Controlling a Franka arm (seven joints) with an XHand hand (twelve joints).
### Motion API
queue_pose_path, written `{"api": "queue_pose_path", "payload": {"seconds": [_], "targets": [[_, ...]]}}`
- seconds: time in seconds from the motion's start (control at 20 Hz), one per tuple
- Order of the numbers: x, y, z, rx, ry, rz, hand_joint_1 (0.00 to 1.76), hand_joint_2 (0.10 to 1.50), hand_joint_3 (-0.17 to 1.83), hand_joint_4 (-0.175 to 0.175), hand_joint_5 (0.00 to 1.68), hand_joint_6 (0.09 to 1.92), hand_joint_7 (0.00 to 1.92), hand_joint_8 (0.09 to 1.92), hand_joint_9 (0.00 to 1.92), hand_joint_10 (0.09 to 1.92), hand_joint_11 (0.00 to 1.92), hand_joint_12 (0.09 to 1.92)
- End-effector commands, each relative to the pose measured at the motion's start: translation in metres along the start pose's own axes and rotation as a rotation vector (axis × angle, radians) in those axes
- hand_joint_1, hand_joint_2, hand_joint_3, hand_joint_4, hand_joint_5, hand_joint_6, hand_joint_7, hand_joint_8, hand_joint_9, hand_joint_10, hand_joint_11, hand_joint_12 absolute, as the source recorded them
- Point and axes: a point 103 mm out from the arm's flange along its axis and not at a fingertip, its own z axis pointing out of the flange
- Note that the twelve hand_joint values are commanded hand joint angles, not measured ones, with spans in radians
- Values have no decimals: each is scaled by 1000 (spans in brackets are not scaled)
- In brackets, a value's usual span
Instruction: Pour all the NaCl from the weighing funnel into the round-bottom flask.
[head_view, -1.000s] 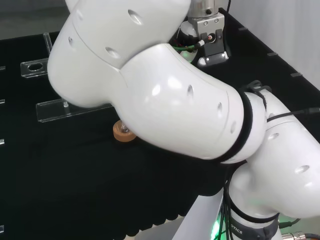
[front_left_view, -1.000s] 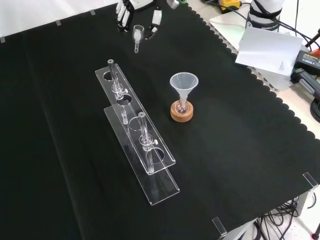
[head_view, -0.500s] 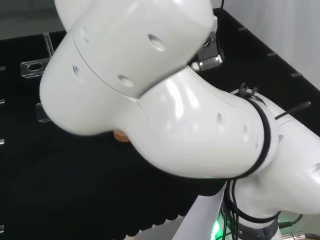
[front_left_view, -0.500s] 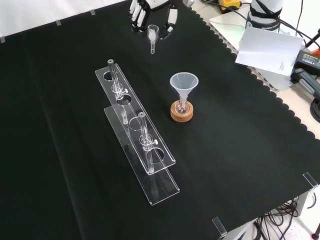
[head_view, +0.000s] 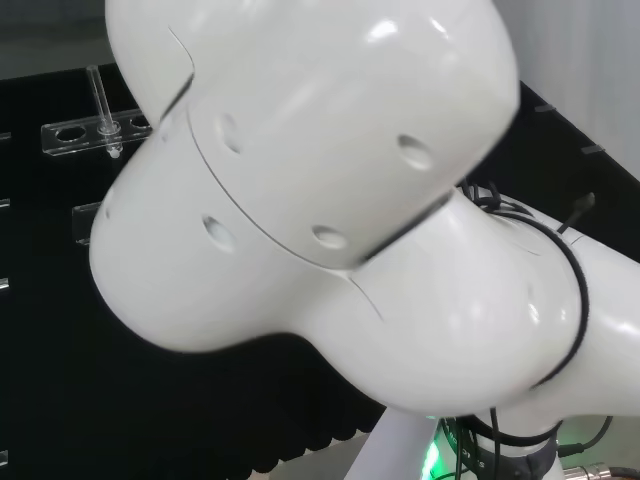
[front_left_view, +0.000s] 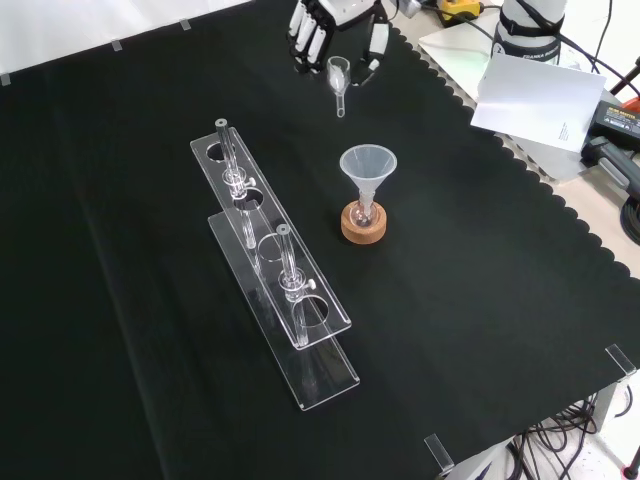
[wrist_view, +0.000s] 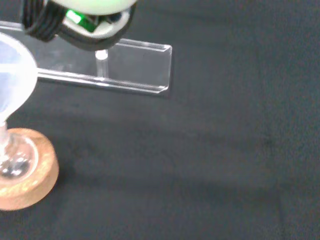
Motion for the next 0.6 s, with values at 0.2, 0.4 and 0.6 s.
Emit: {"api": "queue_pose_path", "payload": {"seconds": [0.2,0.4,0.6], "targets": [[16,-12,12,53,-36,-11,1106,699,607,175,1230,730,790,578,1090,308,872,1076],[16,-10,17,64,-52,-24,1106,699,607,175,1231,729,789,578,1091,306,874,1073],[17,-9,21,72,-77,-35,1106,699,607,175,1231,728,789,578,1093,303,876,1071]]}}
